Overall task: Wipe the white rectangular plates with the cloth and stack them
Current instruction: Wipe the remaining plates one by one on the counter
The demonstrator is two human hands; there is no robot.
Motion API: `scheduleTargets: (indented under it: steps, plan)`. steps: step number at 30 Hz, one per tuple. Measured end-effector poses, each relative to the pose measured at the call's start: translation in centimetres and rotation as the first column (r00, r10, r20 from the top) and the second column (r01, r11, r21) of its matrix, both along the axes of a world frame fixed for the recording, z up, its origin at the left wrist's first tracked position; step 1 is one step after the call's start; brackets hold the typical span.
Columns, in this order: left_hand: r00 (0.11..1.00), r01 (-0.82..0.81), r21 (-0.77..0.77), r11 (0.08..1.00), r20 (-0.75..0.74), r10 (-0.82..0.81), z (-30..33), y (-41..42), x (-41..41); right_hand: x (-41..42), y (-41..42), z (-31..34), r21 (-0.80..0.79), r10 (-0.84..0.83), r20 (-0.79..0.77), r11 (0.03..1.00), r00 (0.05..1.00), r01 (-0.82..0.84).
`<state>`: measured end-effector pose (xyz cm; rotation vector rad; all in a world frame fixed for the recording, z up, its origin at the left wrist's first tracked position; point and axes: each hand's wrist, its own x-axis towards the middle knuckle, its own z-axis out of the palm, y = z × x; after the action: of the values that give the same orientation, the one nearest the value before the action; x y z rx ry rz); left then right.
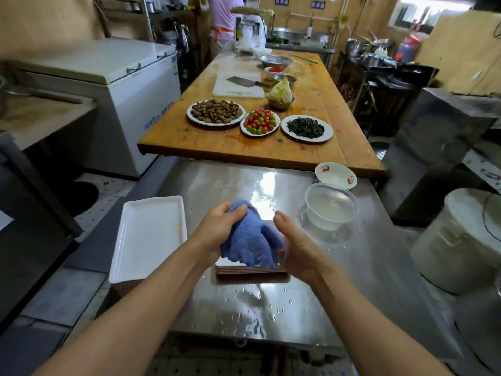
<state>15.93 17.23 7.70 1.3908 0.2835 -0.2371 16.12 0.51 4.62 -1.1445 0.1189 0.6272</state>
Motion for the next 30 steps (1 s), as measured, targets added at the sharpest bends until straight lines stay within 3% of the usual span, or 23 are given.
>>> scheduleTargets:
  steps: [2,4,6,8,11,13,16,19,21,24,27,30]
  plan:
    - [1.0,0.002,0.022,1.0,0.01,-0.002,0.1,-0.2,0.2,-0.2,0.6,-0.1,0.117,0.07,-0.054,0.991,0.996,-0.064]
    - [0.996,-0.087,0.092,0.992,0.003,0.087,0.1,-0.1,0.7,0.2,0.3,-0.7,0.151,0.007,-0.009,0.989,1.0,-0.006]
    - [0.977,-0.195,0.142,0.971,-0.057,0.204,-0.3,0.2,1.3,0.9,-0.7,-1.1,-0.002,-0.092,0.105,0.996,0.99,0.093]
    - [0.966,-0.204,0.137,0.969,-0.134,0.223,-1.0,0.2,1.2,1.5,-1.9,-1.1,-0.182,-0.1,0.197,0.974,0.975,0.136]
    - [0.977,-0.1,0.106,0.989,-0.177,0.118,-2.4,-0.5,0.6,2.0,-3.8,-1.6,-0.299,0.02,0.25,0.953,0.968,0.057]
    - [0.99,0.064,0.136,0.989,-0.132,-0.046,-3.4,-1.1,0.1,1.9,-4.6,-2.0,-0.396,0.164,0.269,0.917,0.949,-0.047]
    - [0.965,0.251,0.472,0.845,-0.05,-0.258,-4.8,-2.1,-0.1,1.7,-5.0,-3.0,-0.697,0.302,0.289,0.717,0.908,-0.017]
    - [0.958,0.203,0.762,0.615,-0.023,-0.287,-6.1,-3.2,0.0,1.3,-5.1,-3.9,-0.866,0.411,0.317,0.492,0.855,0.085]
    - [0.965,0.16,0.805,0.571,-0.006,-0.263,-6.9,-3.6,0.1,1.3,-5.4,-4.6,-0.853,0.408,0.326,0.515,0.852,0.08]
    - [0.978,0.112,0.782,0.613,0.023,-0.208,-8.3,-3.5,0.3,1.4,-5.6,-4.7,-0.79,0.306,0.356,0.604,0.883,0.109]
    - [0.999,0.042,0.757,0.652,-0.014,-0.048,-9.7,-2.2,0.5,2.3,-5.4,-4.7,-0.763,0.177,0.46,0.581,0.87,0.285]
    - [0.993,-0.031,0.799,0.6,-0.042,0.107,-11.1,-0.1,1.0,3.4,-5.3,-4.8,-0.711,0.113,0.615,0.509,0.781,0.486]
